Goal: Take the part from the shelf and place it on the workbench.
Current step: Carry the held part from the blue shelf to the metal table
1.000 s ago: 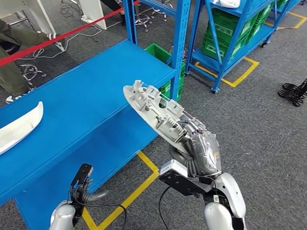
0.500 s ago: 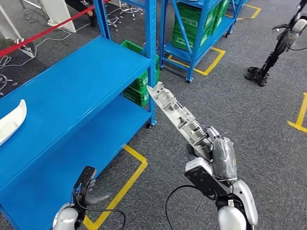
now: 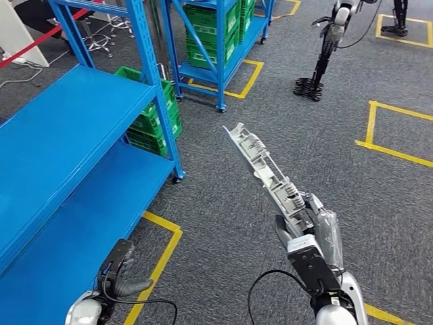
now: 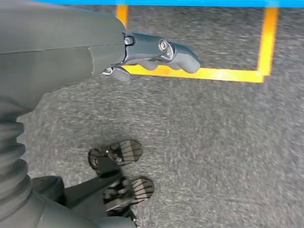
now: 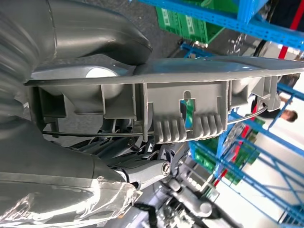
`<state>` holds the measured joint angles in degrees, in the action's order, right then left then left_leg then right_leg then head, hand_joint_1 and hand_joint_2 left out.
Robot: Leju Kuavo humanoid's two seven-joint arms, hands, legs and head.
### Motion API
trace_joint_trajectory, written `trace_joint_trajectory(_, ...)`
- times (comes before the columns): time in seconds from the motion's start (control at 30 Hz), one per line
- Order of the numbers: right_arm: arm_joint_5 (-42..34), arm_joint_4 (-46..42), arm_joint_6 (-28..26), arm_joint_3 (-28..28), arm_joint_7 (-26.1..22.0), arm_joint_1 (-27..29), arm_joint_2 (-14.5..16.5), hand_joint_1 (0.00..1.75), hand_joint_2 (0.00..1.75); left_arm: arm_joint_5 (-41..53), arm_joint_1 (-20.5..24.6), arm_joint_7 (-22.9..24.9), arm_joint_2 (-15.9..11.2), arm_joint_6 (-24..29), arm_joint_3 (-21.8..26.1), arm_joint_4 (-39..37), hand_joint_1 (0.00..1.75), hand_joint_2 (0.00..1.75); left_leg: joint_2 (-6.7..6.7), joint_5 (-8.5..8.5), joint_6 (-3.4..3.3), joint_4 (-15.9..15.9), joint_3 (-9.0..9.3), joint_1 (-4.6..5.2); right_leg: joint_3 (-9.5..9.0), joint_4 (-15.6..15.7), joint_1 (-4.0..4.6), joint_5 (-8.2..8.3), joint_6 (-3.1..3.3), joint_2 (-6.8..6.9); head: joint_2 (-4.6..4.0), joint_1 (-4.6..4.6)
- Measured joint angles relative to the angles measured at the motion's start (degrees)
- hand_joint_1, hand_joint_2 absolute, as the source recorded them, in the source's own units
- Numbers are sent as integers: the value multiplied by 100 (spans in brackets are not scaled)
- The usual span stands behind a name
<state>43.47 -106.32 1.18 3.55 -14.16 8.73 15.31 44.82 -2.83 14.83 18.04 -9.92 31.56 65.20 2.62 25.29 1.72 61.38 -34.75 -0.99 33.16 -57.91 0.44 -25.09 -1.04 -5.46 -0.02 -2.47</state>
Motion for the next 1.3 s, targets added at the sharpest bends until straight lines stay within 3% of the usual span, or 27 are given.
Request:
trace_joint_trajectory(0.07, -40, 33, -41, -6, -70, 70, 6, 175, 175, 42, 26, -51, 8, -68, 106, 0, 0, 175, 126, 10, -26, -329, 178, -12, 54, -14, -3, 23, -58, -118, 0, -1)
trace_joint_trajectory(0.13, -50, 61, -61, -21, -101, 145, 8, 175, 175, 63, 45, -67, 19, -100, 164, 0, 0, 175, 29, 28, -70, -389, 180, -13, 115, -28, -19, 40, -128, -162, 0, -4)
trace_joint_trajectory(0.2, -53, 83, -69, -34, -114, 207, 13, 175, 175, 73, 56, -79, 26, -107, 197, 0, 0, 175, -88, 18, -137, -415, 192, -15, 261, -264, -16, -98, -196, 94, 0, 25)
trace_joint_trajectory(0.27, -56, 110, -73, -38, -118, 232, 17, 175, 175, 74, 55, -86, 28, -108, 242, 0, 0, 175, -222, 27, -183, -423, 201, 0, 614, -962, -19, -442, -249, 417, 0, 52)
trace_joint_trajectory(0.33, -57, 143, -74, -45, -118, 245, 19, 175, 175, 75, 51, -86, 28, -108, 280, 0, 0, 175, -370, 39, -196, -422, 209, 17, 967, -1636, -44, -669, -281, 501, 0, 52)
trace_joint_trajectory(0.37, -57, 157, -76, -54, -118, 250, 20, 175, 175, 75, 52, -86, 28, -108, 291, 0, 0, 175, -440, 51, -193, -422, 221, 21, 1008, -1697, -54, -624, -289, 512, 0, 53)
trace_joint_trajectory(0.43, -58, 173, -79, -68, -117, 255, 25, 175, 175, 75, 55, -88, 29, -110, 305, 0, 0, 175, -573, 106, -168, -421, 273, 21, 738, -1157, -64, -262, -297, 600, 0, 55)
trace_joint_trajectory(0.47, -73, 179, -81, -73, -116, 256, 27, 175, 175, 74, 56, -89, 29, -111, 309, 1, 0, 175, -631, 146, -140, -421, 309, 31, 518, -741, -53, -96, -300, 746, 0, 56)
trace_joint_trajectory(0.5, -108, 186, -82, -74, -117, 258, 30, 175, 175, 73, 56, -91, 28, -114, 311, 1, 0, 175, -678, 198, -108, -419, 343, 46, 328, -401, -44, 3, -275, 861, 0, 55)
trace_joint_trajectory(0.57, -238, 208, -91, -92, -119, 267, 36, 175, 175, 64, 56, -93, 26, -124, 310, 2, 0, 175, -764, 277, -43, -433, 406, 78, 165, -117, -14, -1, -191, 974, 0, 45)
trace_joint_trajectory(0.63, -361, 218, -108, -132, -128, 299, 45, 175, 175, 51, 62, -93, 28, -149, 290, 7, 0, 175, -845, 321, 33, -467, 487, 64, 134, -98, -5, -39, -82, 825, 1, 36)
trace_joint_trajectory(0.7, -424, 213, -126, -182, -141, 338, 62, 175, 175, -13, 66, -69, 25, -158, 258, 18, 0, 175, -681, 389, 92, -286, 461, 34, 23, -65, -18, -92, 10, 680, 1, 24)
trace_joint_trajectory(0.73, -446, 209, -131, -206, -148, 353, 71, 175, 175, -82, 58, -16, 21, -135, 244, 27, 0, 175, -532, 467, 105, -13, 316, 23, -53, -50, -33, -126, 50, 611, 1, 6)
trace_joint_trajectory(0.8, -493, 207, -135, -251, -164, 366, 78, 175, 175, -264, 3, 143, 17, -49, 206, 56, 0, 175, -330, 668, 109, 830, -267, 25, -181, -46, -33, -234, 98, 451, 0, -16)
trace_joint_trajectory(0.83, -520, 205, -135, -276, -171, 373, 80, 175, 175, -340, -31, 219, 17, -9, 170, 75, 0, 175, -299, 683, 112, 1176, -579, 25, -256, -46, -31, -300, 104, 354, 0, -23)
trace_joint_trajectory(0.87, -548, 199, -135, -302, -177, 382, 84, 175, 175, -396, -58, 268, 17, 16, 127, 97, 0, 175, -284, 578, 113, 1347, -818, 25, -346, -46, -32, -374, 103, 252, 0, -23)
trace_joint_trajectory(0.9, -576, 191, -135, -327, -179, 394, 88, 175, 175, -429, -72, 300, 17, 30, 83, 120, 0, 175, -272, 334, 114, 1279, -935, 20, -453, -46, -35, -457, 92, 156, 0, -24)
trace_joint_trajectory(0.93, -605, 178, -135, -349, -183, 408, 93, 175, 175, -447, -76, 321, 16, 39, 45, 145, 0, 175, -245, -20, 118, 994, -935, 12, -578, -45, -45, -551, 75, 65, 0, -22)
trace_joint_trajectory(0.97, -633, 159, -135, -363, -189, 422, 99, 175, 175, -457, -81, 335, 15, 45, 17, 169, 0, 175, -170, -389, 132, 593, -865, -3, -684, -38, -60, -656, 55, -17, 0, -22)
trace_joint_trajectory(1.0, -660, 141, -137, -371, -202, 430, 104, 175, 175, -457, -87, 348, 15, 48, 0, 187, 0, 175, -54, -612, 146, 225, -750, -19, -782, -33, -68, -767, 23, -102, -2, -16)
trace_joint_trajectory(1.03, -682, 117, -137, -374, -222, 438, 108, 175, 175, -456, -89, 359, 14, 48, -12, 204, 0, 175, 43, -681, 148, -58, -638, -21, -850, -5, -83, -860, -12, -178, -2, -17)
trace_joint_trajectory(1.07, -699, 84, -138, -375, -252, 444, 109, 175, 175, -452, -90, 369, 15, 46, -19, 218, 0, 175, 112, -621, 131, -224, -556, -19, -915, 44, -103, -913, -52, -240, -3, -19)
trace_joint_trajectory(1.13, -714, -5, -137, -376, -326, 457, 110, 175, 175, -439, -85, 368, 19, 30, -35, 249, 0, 175, 54, -380, 30, -329, -428, 4, -1025, 136, -137, -898, -125, -296, -3, -19)
trace_joint_trajectory(1.17, -716, -57, -132, -376, -362, 465, 110, 175, 175, -427, -87, 364, 22, 19, -44, 262, 0, 175, 11, -311, -26, -360, -354, 4, -1006, 47, -139, -824, -158, -205, -3, -3)
trace_joint_trajectory(1.2, -716, -103, -127, -375, -390, 471, 110, 175, 175, -418, -90, 357, 24, 10, -49, 270, 0, 175, -32, -238, -70, -374, -265, 5, -872, -192, -127, -712, -183, -50, -2, 17)
trace_joint_trajectory(1.27, -724, -172, -112, -368, -426, 479, 110, 175, 175, -402, -99, 352, 26, 3, -41, 278, 0, 175, -126, -51, -116, -395, -40, 12, -190, -1112, -86, -564, -210, 338, -2, 53)
trace_joint_trajectory(1.3, -735, -195, -107, -365, -441, 482, 110, 175, 175, -400, -101, 351, 27, 3, -33, 278, 0, 175, -189, 64, -129, -404, 86, 18, 239, -1545, -69, -649, -208, 446, -1, 61)
